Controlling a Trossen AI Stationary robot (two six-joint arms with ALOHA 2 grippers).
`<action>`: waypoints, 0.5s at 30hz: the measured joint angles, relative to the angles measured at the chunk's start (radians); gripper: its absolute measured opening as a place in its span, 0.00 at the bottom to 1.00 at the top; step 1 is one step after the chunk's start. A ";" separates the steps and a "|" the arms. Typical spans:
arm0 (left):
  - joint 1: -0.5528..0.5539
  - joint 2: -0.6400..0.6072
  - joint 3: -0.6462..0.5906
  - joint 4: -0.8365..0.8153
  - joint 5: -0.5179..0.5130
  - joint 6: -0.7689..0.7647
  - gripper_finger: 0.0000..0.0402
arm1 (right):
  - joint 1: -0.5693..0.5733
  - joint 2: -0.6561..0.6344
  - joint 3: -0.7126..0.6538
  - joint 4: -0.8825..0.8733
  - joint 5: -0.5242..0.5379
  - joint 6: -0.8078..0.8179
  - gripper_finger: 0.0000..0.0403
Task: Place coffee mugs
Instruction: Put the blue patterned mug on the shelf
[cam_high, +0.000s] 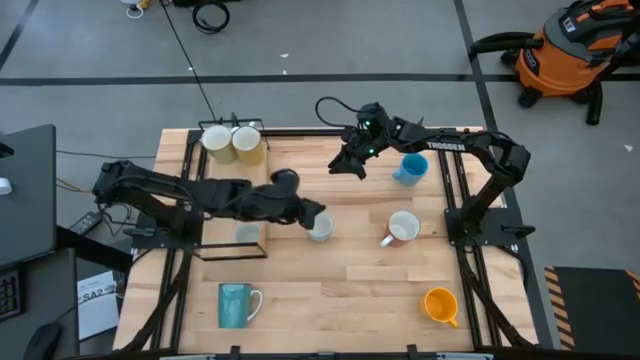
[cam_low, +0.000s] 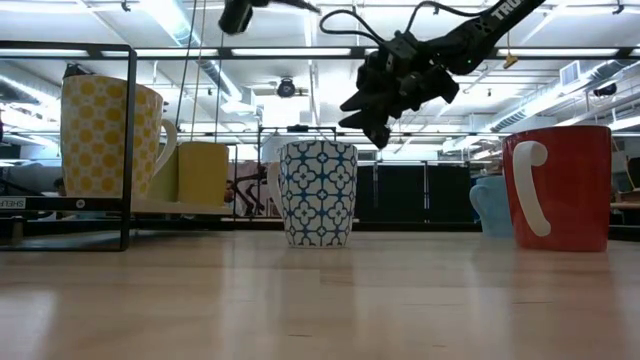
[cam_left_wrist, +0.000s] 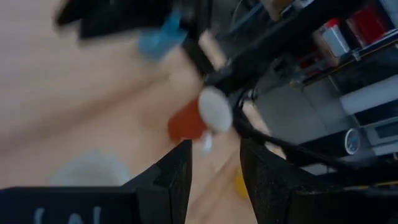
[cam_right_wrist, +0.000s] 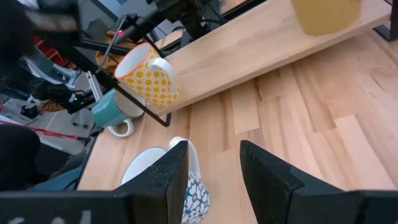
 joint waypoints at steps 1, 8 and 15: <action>0.000 0.016 0.000 -0.016 0.023 -0.037 0.35 | 0.000 0.000 0.000 -0.004 0.000 0.000 0.37; 0.000 0.117 0.000 -0.083 0.203 -0.267 0.35 | 0.000 0.000 0.000 -0.032 0.001 -0.047 0.37; 0.003 0.169 -0.002 -0.202 0.348 -0.388 0.35 | 0.000 0.000 0.000 -0.107 0.018 -0.120 0.37</action>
